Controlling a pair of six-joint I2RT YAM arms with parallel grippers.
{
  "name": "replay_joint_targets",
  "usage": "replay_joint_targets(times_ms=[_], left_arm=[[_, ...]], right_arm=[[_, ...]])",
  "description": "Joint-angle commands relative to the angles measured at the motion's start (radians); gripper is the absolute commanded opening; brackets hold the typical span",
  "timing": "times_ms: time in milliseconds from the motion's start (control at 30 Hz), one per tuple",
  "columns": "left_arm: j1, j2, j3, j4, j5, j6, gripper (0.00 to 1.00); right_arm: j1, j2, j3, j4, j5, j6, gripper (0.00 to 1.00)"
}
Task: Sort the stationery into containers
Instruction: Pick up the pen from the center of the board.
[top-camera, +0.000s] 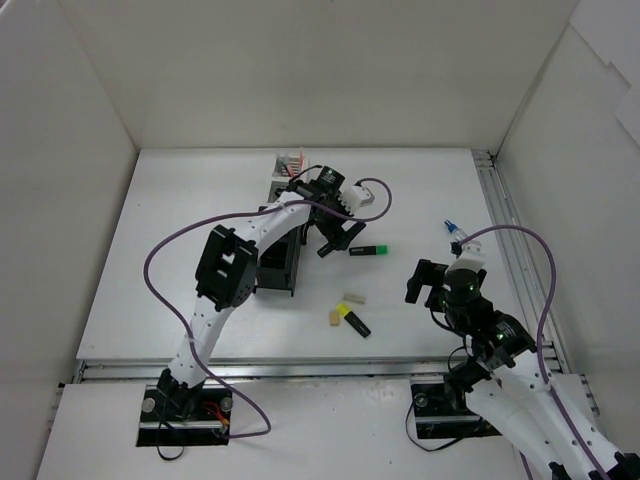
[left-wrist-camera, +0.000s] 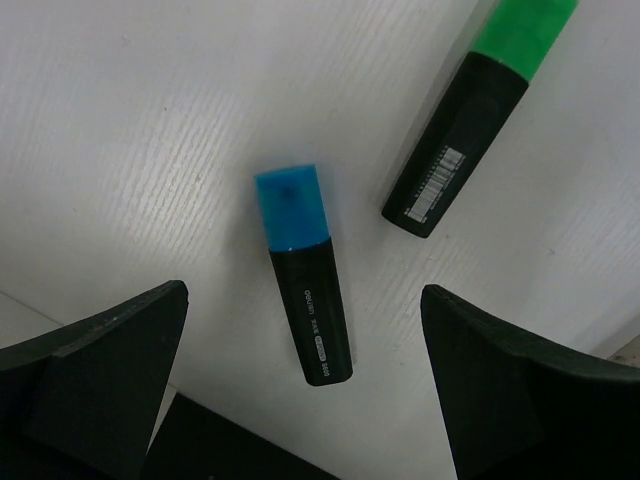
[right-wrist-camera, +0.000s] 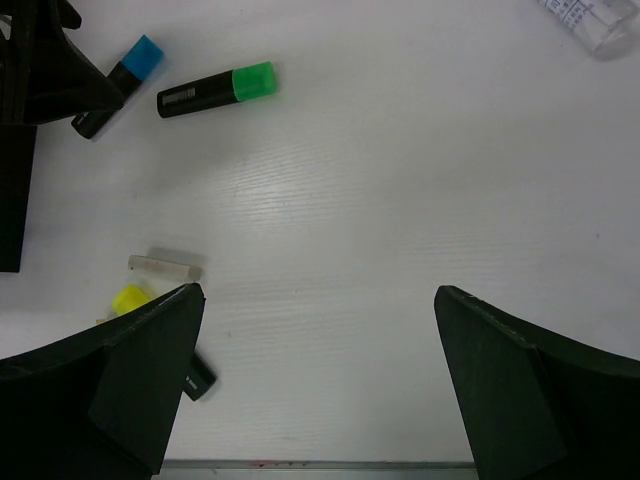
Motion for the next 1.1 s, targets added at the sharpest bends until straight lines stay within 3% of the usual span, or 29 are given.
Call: replay_joint_targets(times_ms=[0, 367, 467, 567, 900, 1067], left_arm=[[0.003, -0.052, 0.006, 0.032, -0.056, -0.004, 0.97], [0.003, 0.057, 0.034, 0.029, -0.107, -0.022, 0.72], [0.003, 0.062, 0.015, 0.044, -0.116, -0.034, 0.59], [0.003, 0.057, 0.011, 0.050, -0.113, -0.045, 0.34], [0.003, -0.108, -0.071, 0.176, -0.119, -0.077, 0.00], [-0.006, -0.287, -0.148, 0.280, -0.046, -0.108, 0.00]], right_arm=[[-0.008, -0.009, 0.034, 0.004, 0.029, -0.002, 0.98], [-0.011, -0.068, 0.028, -0.022, 0.054, -0.005, 0.98], [-0.011, -0.076, 0.028, -0.031, 0.060, -0.005, 0.98], [-0.011, -0.084, 0.028, -0.036, 0.069, -0.005, 0.98], [-0.014, -0.134, 0.033, -0.056, 0.069, 0.000, 0.98], [-0.011, -0.162, 0.042, -0.059, 0.058, -0.009, 0.98]])
